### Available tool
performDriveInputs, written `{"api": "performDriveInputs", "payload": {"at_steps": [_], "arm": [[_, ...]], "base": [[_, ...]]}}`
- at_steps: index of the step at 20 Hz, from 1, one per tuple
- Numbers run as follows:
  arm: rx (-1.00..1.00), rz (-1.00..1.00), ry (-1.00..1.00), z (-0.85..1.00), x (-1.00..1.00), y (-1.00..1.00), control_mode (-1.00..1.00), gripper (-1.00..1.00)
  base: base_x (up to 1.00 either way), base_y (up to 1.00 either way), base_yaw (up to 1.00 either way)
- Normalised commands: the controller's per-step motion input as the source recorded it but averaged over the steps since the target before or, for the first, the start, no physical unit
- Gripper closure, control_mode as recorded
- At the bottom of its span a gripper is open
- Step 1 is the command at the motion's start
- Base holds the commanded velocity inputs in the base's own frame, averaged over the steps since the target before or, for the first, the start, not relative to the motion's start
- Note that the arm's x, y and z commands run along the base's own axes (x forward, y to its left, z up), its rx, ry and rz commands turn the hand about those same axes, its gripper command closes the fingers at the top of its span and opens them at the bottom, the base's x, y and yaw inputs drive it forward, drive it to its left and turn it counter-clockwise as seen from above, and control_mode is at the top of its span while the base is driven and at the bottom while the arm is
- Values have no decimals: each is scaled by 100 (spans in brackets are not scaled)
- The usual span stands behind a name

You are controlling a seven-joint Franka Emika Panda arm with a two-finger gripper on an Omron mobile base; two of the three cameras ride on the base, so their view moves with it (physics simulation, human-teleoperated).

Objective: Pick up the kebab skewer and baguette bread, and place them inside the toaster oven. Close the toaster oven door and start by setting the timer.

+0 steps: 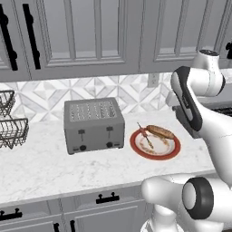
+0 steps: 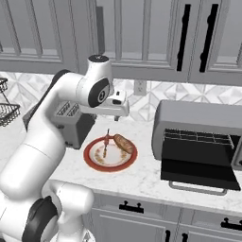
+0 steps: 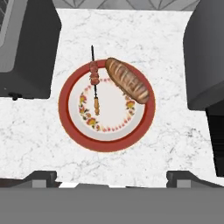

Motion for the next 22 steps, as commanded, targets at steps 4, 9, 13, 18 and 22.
{"api": "performDriveInputs", "payload": {"at_steps": [4,9,13,18,22], "arm": [[0,0,0,0,0,0,100,-100],[0,0,0,0,0,0,100,-100],[0,0,0,0,0,0,100,-100],[0,0,0,0,0,0,100,-100],[0,0,0,0,0,0,100,-100]], "base": [[0,-50,0],[0,-51,0],[10,-38,0],[20,-25,0],[15,-38,0]]}}
